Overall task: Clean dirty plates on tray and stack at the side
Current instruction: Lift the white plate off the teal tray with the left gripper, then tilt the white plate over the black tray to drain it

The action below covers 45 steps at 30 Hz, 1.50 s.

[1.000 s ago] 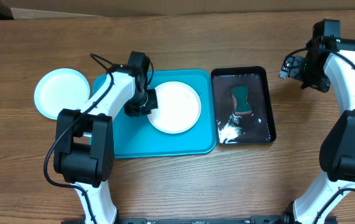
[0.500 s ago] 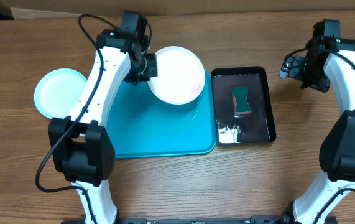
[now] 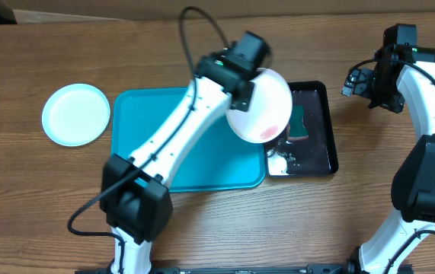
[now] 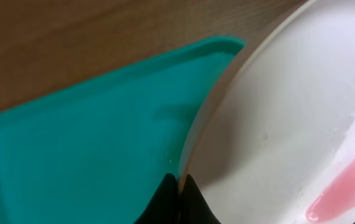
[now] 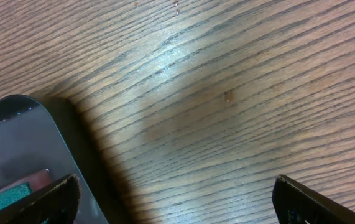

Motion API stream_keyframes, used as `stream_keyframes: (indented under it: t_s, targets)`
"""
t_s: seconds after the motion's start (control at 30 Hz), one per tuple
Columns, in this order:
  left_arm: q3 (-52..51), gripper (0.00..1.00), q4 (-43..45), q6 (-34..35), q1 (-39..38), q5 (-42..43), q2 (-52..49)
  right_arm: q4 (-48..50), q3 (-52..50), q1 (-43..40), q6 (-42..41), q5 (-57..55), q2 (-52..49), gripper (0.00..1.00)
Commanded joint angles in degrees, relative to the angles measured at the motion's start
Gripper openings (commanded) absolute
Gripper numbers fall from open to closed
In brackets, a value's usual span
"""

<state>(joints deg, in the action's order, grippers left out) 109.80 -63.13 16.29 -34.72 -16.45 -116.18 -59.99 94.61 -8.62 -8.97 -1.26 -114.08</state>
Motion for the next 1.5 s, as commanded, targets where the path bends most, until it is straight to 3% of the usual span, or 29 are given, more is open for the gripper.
stream_keyframes:
  t_s: [0.0, 0.43, 0.7, 1.07, 1.47]
  targets:
    - [4.74, 0.04, -1.27, -0.44, -4.94, -14.71, 0.04, 0.28, 0.46, -0.17, -0.2, 0.48, 0.48, 1.0]
    - [7.5, 0.04, -3.04, -0.5, -22.45, -48.81, 0.07, 0.28, 0.46, -0.17, -0.2, 0.48, 0.48, 1.0]
    - [7.5, 0.04, -2.8, -0.48, -29.94, -62.64, 0.07, 0.26, 0.46, -0.17, -0.2, 0.48, 0.48, 1.0]
    - [7.5, 0.04, -2.14, -0.46, -30.18, -63.3, 0.04, 0.28, 0.46, -0.17, -0.2, 0.48, 0.48, 1.0]
    - [7.5, 0.04, -1.42, -0.44, -27.78, -58.07, 0.04, 0.28, 0.46, -0.17, -0.2, 0.48, 0.48, 1.0]
